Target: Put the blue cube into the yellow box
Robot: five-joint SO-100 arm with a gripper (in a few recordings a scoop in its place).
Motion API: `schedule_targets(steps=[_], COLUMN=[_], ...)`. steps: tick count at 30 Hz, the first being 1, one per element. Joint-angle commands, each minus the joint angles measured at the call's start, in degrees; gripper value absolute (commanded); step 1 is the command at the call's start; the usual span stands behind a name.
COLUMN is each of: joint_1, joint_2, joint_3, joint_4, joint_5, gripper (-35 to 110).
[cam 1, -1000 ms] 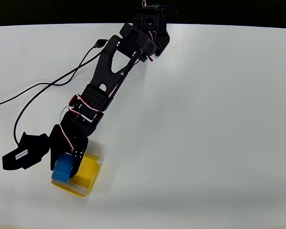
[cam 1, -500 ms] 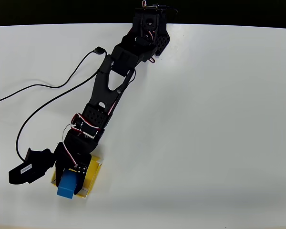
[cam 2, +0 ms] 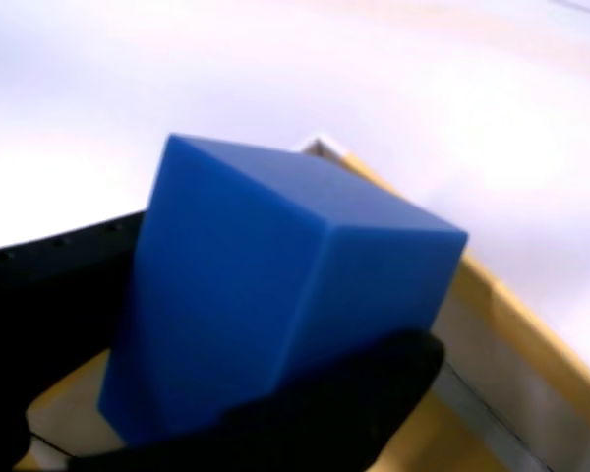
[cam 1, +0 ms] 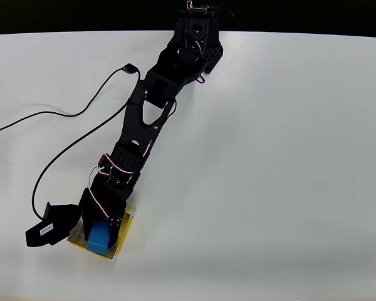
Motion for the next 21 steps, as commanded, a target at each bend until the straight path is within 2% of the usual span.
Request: schedule_targets(steps=[1,9,15,21], joint_1=[1.6,2.1,0.0,-4.0], joint_2=[6.1,9.7,18.6,33.3], joint_3=[-0.4,4.9,8.9,16.3], joint_4=[0.4,-4.3,-5.4,-8.3], joint_5=[-0.7,-1.5,-2.0,-7.4], gripper=[24,39,38,35])
